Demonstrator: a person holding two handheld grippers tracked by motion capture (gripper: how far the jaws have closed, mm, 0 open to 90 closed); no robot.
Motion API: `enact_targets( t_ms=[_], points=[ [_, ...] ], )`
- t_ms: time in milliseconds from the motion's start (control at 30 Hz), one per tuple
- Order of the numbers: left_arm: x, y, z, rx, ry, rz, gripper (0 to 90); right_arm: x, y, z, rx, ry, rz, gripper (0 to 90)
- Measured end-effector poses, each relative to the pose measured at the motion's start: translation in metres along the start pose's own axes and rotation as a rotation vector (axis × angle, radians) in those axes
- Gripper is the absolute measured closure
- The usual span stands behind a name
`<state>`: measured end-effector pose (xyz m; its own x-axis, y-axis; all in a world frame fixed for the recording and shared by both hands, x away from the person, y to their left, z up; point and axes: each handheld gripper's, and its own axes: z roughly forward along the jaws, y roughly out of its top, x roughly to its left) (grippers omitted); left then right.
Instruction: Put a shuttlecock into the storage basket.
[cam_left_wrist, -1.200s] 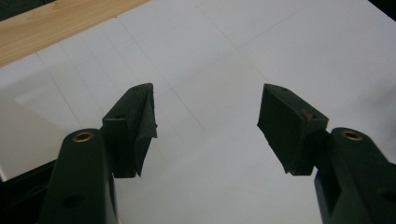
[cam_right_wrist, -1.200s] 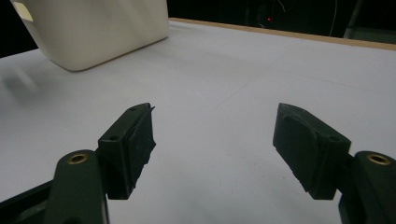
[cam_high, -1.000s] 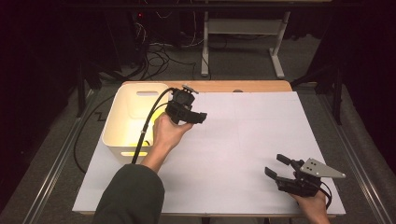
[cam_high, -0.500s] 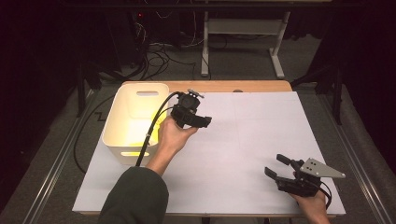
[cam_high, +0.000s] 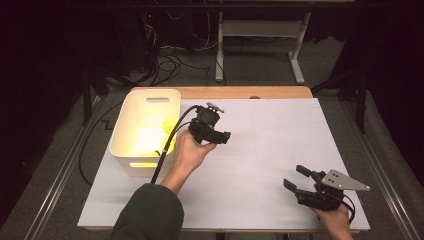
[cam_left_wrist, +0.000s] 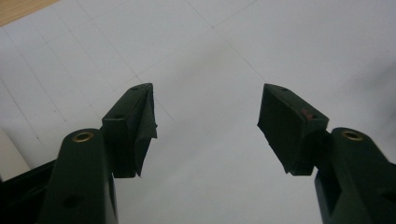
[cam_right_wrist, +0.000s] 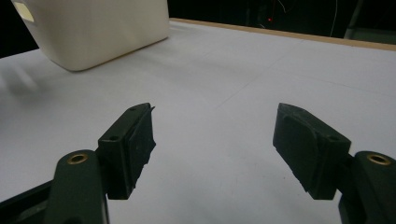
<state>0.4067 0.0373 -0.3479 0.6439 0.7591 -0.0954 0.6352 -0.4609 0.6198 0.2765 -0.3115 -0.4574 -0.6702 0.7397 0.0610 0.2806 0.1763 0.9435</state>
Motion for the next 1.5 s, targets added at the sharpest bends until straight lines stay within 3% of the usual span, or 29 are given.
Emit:
enact_targets(
  t_ms=[333, 967, 1500],
  points=[
    [-0.005, -0.004, 0.006, 0.010, -0.006, 0.008, 37.2, 0.000, 0.000, 0.000, 0.000, 0.000, -0.001, 29.7],
    [-0.007, -0.021, 0.021, 0.026, -0.030, -0.024, 37.1, 0.000, 0.000, 0.000, 0.000, 0.000, 0.000, 29.7],
    [-0.009, -0.037, 0.022, 0.019, -0.029, -0.025, 37.2, 0.000, 0.000, 0.000, 0.001, -0.001, -0.001, 29.7]
  ],
)
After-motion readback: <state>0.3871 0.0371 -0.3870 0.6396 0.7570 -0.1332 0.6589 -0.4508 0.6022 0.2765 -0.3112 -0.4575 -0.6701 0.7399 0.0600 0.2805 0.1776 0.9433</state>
